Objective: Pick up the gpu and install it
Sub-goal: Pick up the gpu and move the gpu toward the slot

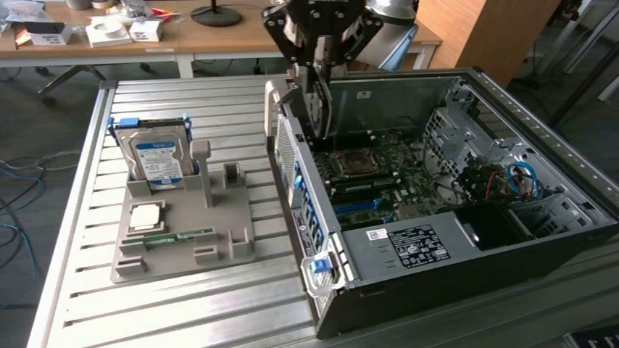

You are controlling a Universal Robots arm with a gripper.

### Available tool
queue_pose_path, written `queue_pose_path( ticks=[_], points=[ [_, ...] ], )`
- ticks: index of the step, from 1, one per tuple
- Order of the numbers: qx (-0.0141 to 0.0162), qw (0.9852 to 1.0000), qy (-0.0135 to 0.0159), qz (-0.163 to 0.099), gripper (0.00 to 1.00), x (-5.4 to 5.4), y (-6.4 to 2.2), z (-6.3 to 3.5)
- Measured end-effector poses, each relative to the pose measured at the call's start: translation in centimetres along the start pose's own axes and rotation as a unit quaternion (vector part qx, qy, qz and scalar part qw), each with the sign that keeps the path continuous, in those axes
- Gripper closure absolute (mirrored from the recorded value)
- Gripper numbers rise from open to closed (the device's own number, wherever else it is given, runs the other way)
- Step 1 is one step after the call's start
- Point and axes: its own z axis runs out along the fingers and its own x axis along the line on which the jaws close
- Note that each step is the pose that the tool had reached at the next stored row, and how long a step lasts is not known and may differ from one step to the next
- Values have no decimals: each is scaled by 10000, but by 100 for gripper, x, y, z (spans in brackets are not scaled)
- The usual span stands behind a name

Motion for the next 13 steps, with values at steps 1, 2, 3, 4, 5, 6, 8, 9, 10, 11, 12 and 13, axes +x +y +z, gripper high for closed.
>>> queue_pose_path(
  ticks=[1,2,3,4,5,6,8,9,10,11,12,13],
  points=[
    [0,10000,0,-1,74,-45,3,1],
    [0,10000,0,0,74,-89,7,3],
    [0,10000,0,1,74,-135,10,5],
    [0,10000,0,0,74,-181,14,6],
    [0,10000,0,-1,74,-226,17,9],
    [0,10000,0,0,74,-272,21,11],
    [0,10000,0,0,74,-363,27,14],
    [0,10000,0,0,74,-407,31,16],
    [0,10000,0,1,74,-451,34,18],
    [0,10000,0,0,74,-497,38,20],
    [0,10000,0,-1,74,-542,41,22],
    [0,10000,0,0,74,-586,44,25]
  ],
)
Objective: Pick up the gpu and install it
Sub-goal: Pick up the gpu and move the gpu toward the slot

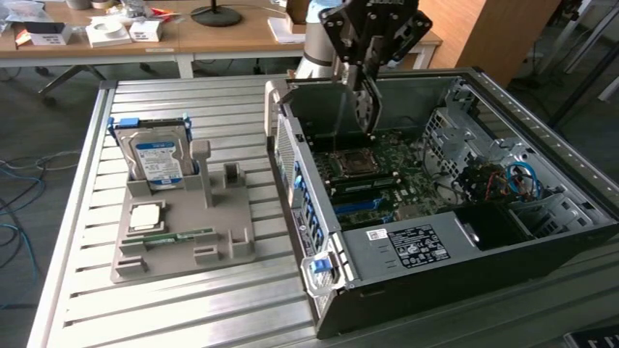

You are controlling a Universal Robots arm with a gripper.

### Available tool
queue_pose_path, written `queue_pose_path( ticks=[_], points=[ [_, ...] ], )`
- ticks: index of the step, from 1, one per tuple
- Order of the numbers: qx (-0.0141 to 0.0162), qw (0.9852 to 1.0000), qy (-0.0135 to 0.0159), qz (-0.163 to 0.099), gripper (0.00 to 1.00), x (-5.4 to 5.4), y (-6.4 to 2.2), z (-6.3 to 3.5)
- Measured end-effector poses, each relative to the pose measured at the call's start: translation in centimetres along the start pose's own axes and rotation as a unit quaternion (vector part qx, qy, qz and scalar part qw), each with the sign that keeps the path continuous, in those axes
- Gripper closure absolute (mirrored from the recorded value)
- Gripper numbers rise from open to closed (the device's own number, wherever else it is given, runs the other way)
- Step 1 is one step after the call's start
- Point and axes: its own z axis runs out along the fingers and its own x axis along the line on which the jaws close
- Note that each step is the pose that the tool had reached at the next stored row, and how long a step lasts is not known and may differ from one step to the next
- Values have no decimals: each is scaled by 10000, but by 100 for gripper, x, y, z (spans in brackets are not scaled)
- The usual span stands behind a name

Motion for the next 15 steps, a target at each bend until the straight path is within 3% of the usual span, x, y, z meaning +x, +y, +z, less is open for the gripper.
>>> queue_pose_path(
  ticks=[15],
  points=[
    [0,10000,0,0,74,-683,51,32]
  ],
)
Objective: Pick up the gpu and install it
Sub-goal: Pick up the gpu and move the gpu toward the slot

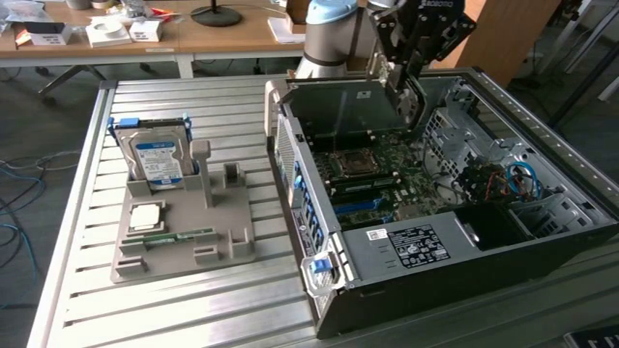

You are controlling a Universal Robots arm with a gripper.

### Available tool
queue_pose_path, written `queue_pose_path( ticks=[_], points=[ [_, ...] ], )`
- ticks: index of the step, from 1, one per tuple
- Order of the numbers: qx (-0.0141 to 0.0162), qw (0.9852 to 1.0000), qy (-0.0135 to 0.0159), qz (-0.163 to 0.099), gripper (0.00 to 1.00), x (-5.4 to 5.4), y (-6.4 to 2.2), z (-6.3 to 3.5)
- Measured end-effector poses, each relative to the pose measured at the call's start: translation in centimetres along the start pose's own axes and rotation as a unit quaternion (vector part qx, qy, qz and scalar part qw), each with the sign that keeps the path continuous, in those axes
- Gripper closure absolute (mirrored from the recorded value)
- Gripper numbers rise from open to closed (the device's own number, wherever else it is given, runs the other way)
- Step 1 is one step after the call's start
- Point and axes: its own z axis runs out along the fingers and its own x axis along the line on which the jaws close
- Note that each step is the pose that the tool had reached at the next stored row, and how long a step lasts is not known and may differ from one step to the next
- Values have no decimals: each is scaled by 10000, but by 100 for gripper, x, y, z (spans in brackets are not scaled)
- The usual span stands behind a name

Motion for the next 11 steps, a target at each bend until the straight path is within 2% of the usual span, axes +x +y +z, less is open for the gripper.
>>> queue_pose_path(
  ticks=[7,11],
  points=[
    [0,10000,2,-1,74,-317,23,17],
    [1,10000,2,-1,74,-429,32,20]
  ],
)
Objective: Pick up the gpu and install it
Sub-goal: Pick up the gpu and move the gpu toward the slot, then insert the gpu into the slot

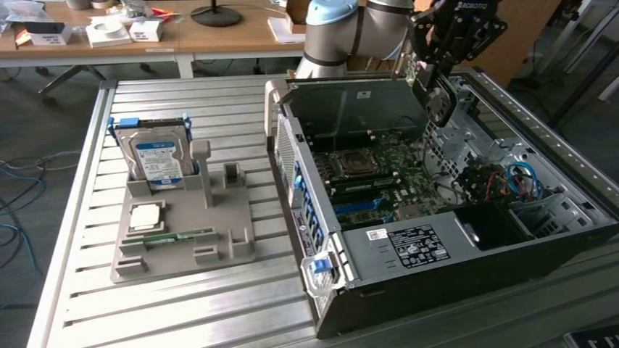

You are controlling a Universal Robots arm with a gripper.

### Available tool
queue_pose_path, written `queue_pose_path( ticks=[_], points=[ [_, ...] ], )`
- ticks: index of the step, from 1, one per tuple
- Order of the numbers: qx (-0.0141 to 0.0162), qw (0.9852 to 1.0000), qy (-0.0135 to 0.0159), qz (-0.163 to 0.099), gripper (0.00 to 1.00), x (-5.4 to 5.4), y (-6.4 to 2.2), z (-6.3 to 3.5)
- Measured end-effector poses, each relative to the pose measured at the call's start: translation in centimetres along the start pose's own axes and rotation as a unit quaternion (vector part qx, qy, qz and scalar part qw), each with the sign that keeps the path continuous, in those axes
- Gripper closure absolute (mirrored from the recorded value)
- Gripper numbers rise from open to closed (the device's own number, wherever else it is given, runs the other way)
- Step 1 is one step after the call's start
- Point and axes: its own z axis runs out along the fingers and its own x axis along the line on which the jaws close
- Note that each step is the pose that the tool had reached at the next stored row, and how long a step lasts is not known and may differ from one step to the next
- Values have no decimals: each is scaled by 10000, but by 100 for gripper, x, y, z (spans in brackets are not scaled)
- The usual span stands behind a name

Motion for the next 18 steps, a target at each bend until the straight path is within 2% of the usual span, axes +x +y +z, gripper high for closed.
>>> queue_pose_path(
  ticks=[3,7,13,18],
  points=[
    [-1,10000,0,1,74,0,0,1],
    [-7,10000,3,-66,74,-78,7,4],
    [-18,9998,10,-195,74,-138,11,7],
    [-18,9998,10,-203,74,-139,11,7]
  ],
)
